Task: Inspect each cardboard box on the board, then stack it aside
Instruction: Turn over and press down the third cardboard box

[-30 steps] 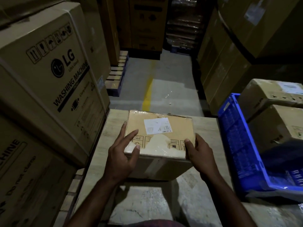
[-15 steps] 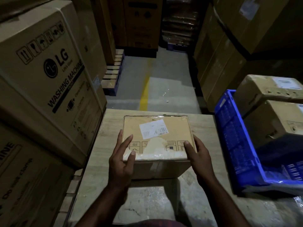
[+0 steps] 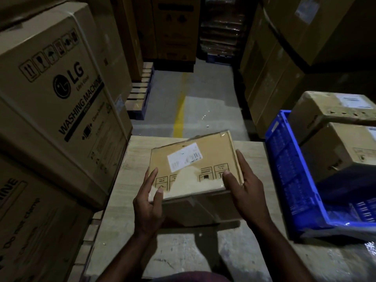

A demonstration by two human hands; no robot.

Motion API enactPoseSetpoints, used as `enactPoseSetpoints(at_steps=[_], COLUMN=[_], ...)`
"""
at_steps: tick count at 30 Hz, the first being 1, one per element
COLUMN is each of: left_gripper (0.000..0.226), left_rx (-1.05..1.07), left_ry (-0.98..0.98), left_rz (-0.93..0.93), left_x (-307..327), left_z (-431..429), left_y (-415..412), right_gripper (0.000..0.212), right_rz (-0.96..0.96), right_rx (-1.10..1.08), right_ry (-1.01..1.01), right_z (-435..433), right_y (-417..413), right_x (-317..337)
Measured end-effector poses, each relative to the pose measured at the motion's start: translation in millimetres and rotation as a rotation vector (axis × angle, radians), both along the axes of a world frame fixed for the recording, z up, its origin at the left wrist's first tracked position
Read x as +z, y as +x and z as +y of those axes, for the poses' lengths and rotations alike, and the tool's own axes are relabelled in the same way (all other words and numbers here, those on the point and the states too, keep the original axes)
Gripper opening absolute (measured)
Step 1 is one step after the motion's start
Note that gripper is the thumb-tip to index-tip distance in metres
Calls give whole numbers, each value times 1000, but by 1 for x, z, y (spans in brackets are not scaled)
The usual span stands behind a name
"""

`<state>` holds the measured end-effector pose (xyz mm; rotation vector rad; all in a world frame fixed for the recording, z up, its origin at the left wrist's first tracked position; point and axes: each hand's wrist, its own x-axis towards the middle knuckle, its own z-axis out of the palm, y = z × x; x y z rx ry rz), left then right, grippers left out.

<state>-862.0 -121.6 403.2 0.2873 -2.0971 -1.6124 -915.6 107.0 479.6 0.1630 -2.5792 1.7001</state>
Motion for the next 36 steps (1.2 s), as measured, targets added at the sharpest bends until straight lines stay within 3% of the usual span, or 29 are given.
enactPoseSetpoints(at_steps=[6, 9, 14, 16, 19, 22, 24, 26, 29, 31, 34, 36], left_gripper=[58, 60, 84, 95, 98, 96, 98, 103, 115, 123, 128, 131], left_rx=[82, 142, -218, -230, -200, -200, -203, -191, -143, -77, -34, -15], left_ry=[107, -62, -481, -530, -447, -368, -322, -280, -145, -26, 85, 120], left_rz=[-106, -187, -6, -17, -63, -68, -83, -124, -203, -266, -339, -369], left_x=[-10, -13, 18, 25, 20, 10, 6, 1, -13, -22, -36, -49], left_z=[-7, -28, -29, -25, -40, -57, -60, -62, -70, -74, -79, -84], left_y=[5, 9, 12, 9, 9, 20, 26, 31, 36, 39, 43, 43], right_gripper=[81, 91, 102, 100, 101, 132, 154, 164, 154, 125, 67, 57], right_rz=[18, 38, 149, 186, 148, -33, -145, -182, -263, -350, -379, -375], right_rx=[124, 244, 632, 712, 622, 385, 217, 121, -9, -53, 16, 52], right_ry=[204, 215, 344, 423, 531, 669, 613, 460, 45, -244, -221, -215], right_z=[-16, -34, -51, -49, -28, 6, 17, 18, 13, 8, 1, -1], right_y=[-1, -1, -11, -14, -21, -25, -23, -17, -13, -11, -5, -4], right_x=[-3, 3, -11, -28, -59, -92, -102, -107, -121, -134, -147, -151])
